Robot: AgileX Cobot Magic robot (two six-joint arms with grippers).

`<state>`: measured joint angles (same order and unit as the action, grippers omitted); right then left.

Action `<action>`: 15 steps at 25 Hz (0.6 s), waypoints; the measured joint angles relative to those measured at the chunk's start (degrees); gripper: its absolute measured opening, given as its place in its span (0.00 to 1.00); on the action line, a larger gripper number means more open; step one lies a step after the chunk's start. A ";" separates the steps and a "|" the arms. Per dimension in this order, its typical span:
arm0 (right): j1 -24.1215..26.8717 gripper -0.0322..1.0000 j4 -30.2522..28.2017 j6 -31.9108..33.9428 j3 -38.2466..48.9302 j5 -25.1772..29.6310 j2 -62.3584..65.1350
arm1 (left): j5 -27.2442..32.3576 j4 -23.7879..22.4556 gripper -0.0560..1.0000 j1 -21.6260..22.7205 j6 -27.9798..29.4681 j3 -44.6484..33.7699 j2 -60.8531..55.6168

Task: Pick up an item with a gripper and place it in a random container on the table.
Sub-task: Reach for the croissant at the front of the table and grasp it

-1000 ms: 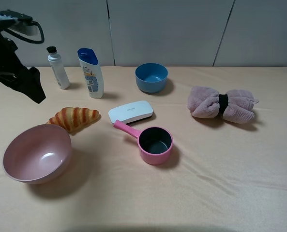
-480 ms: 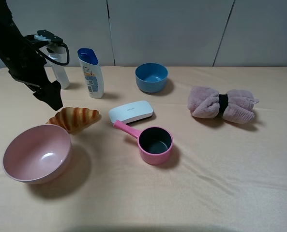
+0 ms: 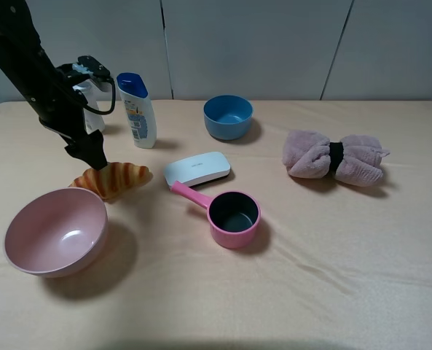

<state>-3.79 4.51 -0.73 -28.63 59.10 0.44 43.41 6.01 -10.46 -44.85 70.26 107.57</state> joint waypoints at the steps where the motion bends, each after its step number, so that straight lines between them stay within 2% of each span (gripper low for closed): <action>1: 0.00 0.70 0.00 0.00 0.00 0.00 0.00 | -0.43 0.10 1.00 -0.17 -0.47 0.12 0.50; 9: 0.00 0.70 0.00 0.00 0.00 0.00 0.00 | -5.70 0.76 1.00 -2.20 -5.01 0.96 5.48; 15: 0.00 0.70 0.00 0.00 0.00 0.00 0.00 | -6.38 1.00 1.00 -3.51 -5.45 1.59 8.61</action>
<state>-3.79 4.51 -0.73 -28.63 59.10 0.44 37.03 7.01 -13.98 -50.30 71.84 116.18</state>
